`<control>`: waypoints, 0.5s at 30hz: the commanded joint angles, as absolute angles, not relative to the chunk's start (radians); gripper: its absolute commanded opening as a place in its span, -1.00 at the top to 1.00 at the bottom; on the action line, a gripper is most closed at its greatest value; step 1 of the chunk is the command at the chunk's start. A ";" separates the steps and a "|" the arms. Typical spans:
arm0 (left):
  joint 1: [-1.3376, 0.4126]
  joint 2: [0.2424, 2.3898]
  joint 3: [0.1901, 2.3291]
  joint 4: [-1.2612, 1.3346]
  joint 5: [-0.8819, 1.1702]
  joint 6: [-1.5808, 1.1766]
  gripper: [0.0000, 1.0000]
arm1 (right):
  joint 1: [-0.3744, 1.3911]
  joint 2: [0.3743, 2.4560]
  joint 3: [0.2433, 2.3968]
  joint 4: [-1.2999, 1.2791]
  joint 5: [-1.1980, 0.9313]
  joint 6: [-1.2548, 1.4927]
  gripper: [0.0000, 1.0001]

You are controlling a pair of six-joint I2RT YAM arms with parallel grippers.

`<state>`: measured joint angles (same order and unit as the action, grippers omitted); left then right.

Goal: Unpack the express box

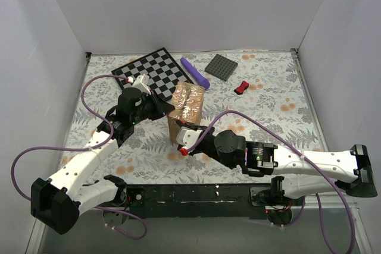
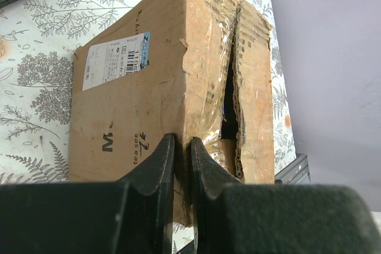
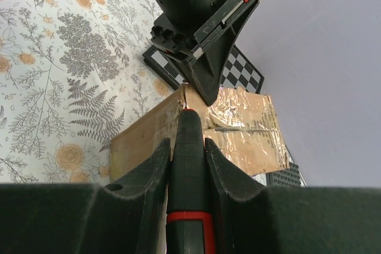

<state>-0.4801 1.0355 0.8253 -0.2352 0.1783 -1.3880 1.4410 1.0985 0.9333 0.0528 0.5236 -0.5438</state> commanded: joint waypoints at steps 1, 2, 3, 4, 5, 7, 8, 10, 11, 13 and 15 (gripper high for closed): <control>-0.482 1.025 0.801 -0.255 0.172 -1.376 1.00 | 1.428 1.080 0.946 -0.063 0.577 -0.499 0.97; -0.482 1.022 0.799 -0.253 0.173 -1.376 1.00 | 1.427 1.078 0.946 -0.075 0.584 -0.497 0.97; -0.482 1.020 0.798 -0.252 0.175 -1.374 1.00 | 1.425 1.075 0.945 -0.078 0.586 -0.495 0.97; -0.482 1.020 0.796 -0.247 0.178 -1.374 1.00 | 1.425 1.074 0.940 -0.081 0.591 -0.495 0.97; -0.482 1.019 0.795 -0.247 0.176 -1.373 1.00 | 1.422 1.071 0.939 -0.090 0.595 -0.494 0.97; -0.482 1.014 0.785 -0.239 0.176 -1.373 1.00 | 1.424 1.065 0.936 -0.100 0.598 -0.492 0.97; -0.483 1.012 0.781 -0.238 0.175 -1.371 1.00 | 1.424 1.060 0.936 -0.109 0.603 -0.491 0.97; -0.482 1.012 0.778 -0.235 0.176 -1.371 1.00 | 1.420 1.058 0.937 -0.120 0.607 -0.485 0.97; -0.482 1.015 0.776 -0.235 0.176 -1.371 1.00 | 1.422 1.055 0.936 -0.132 0.609 -0.482 0.97; -0.482 1.014 0.775 -0.235 0.170 -1.376 1.00 | 1.420 1.051 0.934 -0.144 0.612 -0.472 0.97; -0.483 1.012 0.775 -0.235 0.164 -1.378 1.00 | 1.420 1.042 0.928 -0.161 0.620 -0.469 0.97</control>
